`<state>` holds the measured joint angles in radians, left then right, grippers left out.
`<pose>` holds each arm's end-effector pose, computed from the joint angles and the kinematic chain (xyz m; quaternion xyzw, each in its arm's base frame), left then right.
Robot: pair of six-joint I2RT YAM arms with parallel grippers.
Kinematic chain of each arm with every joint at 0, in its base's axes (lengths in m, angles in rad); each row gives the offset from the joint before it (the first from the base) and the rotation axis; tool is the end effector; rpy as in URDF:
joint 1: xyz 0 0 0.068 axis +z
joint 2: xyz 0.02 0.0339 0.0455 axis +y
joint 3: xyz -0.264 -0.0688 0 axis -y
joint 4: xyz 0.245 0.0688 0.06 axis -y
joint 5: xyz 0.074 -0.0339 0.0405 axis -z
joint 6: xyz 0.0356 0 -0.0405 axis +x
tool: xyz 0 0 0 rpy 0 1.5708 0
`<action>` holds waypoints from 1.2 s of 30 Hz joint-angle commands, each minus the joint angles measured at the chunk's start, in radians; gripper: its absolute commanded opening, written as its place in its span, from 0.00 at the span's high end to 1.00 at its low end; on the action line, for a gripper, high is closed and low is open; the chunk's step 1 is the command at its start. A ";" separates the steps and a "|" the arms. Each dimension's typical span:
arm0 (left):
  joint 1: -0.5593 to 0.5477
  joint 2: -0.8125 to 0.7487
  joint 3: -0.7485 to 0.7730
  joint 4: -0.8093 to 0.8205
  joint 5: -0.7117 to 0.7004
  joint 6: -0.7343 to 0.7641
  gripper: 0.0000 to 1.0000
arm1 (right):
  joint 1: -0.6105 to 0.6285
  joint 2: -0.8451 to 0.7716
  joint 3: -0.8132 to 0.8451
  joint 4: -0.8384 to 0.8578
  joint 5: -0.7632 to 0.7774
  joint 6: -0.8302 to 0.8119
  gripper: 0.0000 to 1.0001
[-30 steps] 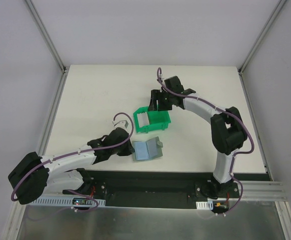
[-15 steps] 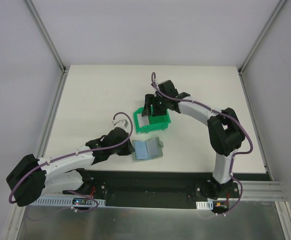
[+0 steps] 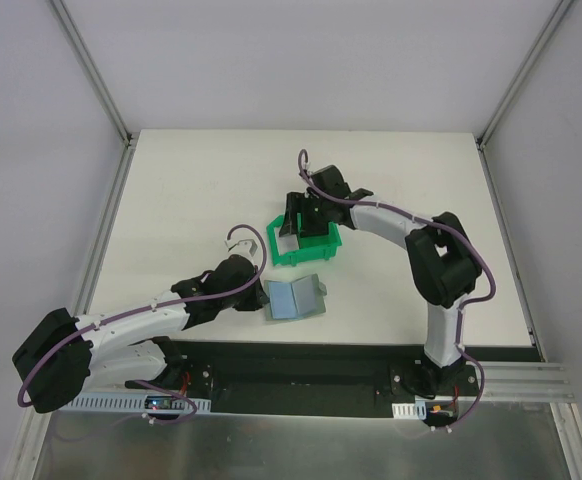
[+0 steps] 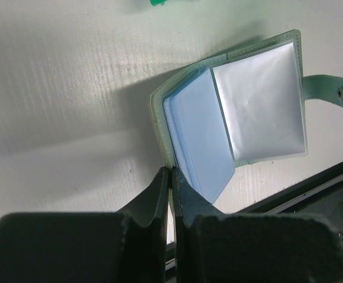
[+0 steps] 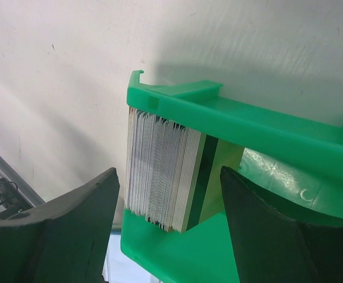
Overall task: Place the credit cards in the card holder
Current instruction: Pick up the credit card from the storage box.
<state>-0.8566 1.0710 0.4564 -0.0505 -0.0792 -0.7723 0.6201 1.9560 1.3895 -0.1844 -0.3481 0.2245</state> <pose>0.1426 -0.1602 0.1854 0.0206 0.8984 -0.2936 0.3259 0.3483 0.2637 0.2040 -0.2452 0.8721 0.3058 0.2930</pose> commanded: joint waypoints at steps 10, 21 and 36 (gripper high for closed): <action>-0.002 -0.010 0.018 -0.003 0.002 0.027 1.00 | 0.016 0.006 -0.004 0.045 -0.037 0.030 0.29; -0.002 0.003 0.025 -0.002 0.009 0.034 1.00 | 0.015 -0.012 -0.006 0.045 -0.045 0.033 0.50; -0.001 0.009 0.025 -0.003 0.007 0.036 1.00 | 0.015 -0.026 -0.007 0.043 -0.045 0.030 0.72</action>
<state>-0.8566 1.0733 0.4564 -0.0505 -0.0792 -0.7609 0.6285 1.9713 1.3834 -0.1616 -0.3653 0.2504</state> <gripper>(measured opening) 0.007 0.297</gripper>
